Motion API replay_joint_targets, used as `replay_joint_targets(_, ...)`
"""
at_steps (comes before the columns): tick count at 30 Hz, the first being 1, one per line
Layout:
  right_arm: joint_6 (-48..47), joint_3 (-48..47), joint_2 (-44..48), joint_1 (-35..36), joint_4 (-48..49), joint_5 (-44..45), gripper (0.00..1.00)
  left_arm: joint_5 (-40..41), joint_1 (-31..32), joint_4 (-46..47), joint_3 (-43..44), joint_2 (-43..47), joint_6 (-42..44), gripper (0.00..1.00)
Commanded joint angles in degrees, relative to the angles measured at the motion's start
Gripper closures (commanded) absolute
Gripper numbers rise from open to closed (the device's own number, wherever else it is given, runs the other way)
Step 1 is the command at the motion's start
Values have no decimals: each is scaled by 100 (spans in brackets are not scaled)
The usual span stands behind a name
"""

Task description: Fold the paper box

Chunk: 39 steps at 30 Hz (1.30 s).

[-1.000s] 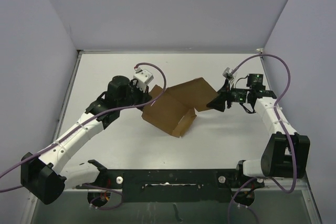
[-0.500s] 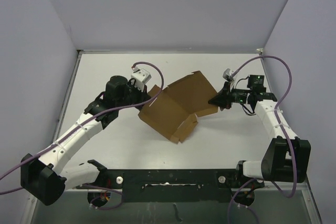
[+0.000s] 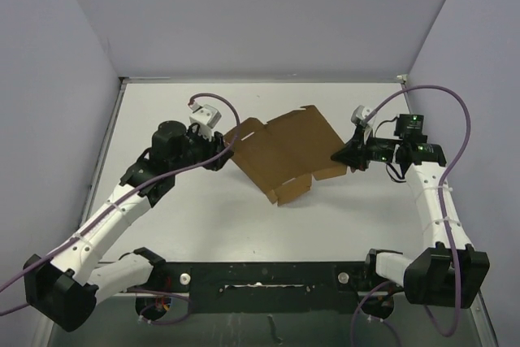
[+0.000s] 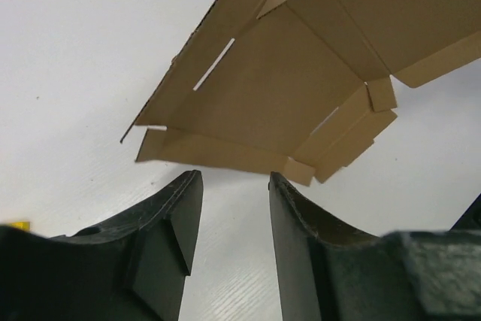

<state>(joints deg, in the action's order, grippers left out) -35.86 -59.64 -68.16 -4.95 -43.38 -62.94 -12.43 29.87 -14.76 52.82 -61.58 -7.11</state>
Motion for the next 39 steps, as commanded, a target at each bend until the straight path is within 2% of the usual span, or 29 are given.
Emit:
replay_joint_targets(1, -230, -265, 310, -32, -301, -41, 100, -4, -60, 301, 78, 605, -685, 59)
replay_joint_targets(4, -149, -272, 306, -36, -288, -55, 100, -284, -60, 438, 11, 946, -1383, 58)
replay_joint_targets(8, -150, -295, 278, -26, -365, -363, 100, -736, -60, 1530, -614, 1179, -2396, 58)
replay_joint_targets(10, -177, -273, 306, -3, -374, -434, 100, -776, -59, 1796, -717, 1059, -2623, 64)
replay_joint_targets(11, -193, -260, 319, 9, -373, -440, 100, -752, -59, 1798, -684, 971, -2637, 75)
replay_joint_targets(13, -276, -259, 336, 19, -409, -514, 100, -684, -61, 1742, -535, 788, -2615, 84)
replay_joint_targets(21, -333, -233, 359, 38, -438, -591, 100, -328, -60, 1813, 47, 26, -2279, 100)
replay_joint_targets(39, -339, -198, 314, 153, -407, -545, 100, 209, 149, 2097, 500, -802, -1857, 100)
